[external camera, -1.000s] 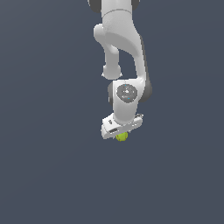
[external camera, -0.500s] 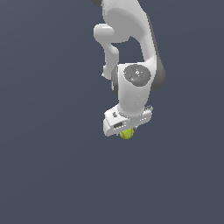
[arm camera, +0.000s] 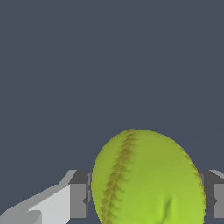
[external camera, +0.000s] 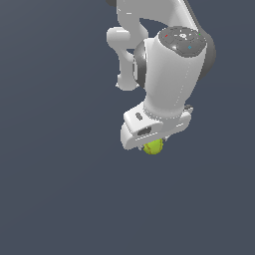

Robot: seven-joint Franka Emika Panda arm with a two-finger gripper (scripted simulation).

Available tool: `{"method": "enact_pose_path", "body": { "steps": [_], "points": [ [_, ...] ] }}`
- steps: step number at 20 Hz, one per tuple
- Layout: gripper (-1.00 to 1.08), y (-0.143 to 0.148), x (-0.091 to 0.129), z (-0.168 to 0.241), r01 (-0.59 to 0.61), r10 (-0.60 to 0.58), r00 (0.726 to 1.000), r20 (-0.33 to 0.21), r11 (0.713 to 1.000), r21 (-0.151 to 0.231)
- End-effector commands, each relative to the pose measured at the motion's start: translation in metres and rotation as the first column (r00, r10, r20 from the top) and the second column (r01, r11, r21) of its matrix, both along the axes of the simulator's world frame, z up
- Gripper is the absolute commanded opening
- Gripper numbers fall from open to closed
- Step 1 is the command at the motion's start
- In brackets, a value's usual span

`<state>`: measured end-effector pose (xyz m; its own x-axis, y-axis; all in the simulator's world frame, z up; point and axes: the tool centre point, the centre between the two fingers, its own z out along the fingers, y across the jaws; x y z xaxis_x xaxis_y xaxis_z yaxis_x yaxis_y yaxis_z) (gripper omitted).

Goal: Pick up the object and move it to a goal position.

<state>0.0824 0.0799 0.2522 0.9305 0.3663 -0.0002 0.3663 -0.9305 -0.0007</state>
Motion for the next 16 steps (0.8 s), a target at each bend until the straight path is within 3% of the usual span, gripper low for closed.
{"method": "enact_pose_path", "body": {
  "steps": [1,16],
  "points": [
    [-1.00,0.003,0.007,0.020,0.000,0.000,1.000,0.000,1.000,0.000],
    [-1.00,0.016,0.034,0.093,0.000,0.000,1.000,0.000,1.000,0.000]
  ]
}}
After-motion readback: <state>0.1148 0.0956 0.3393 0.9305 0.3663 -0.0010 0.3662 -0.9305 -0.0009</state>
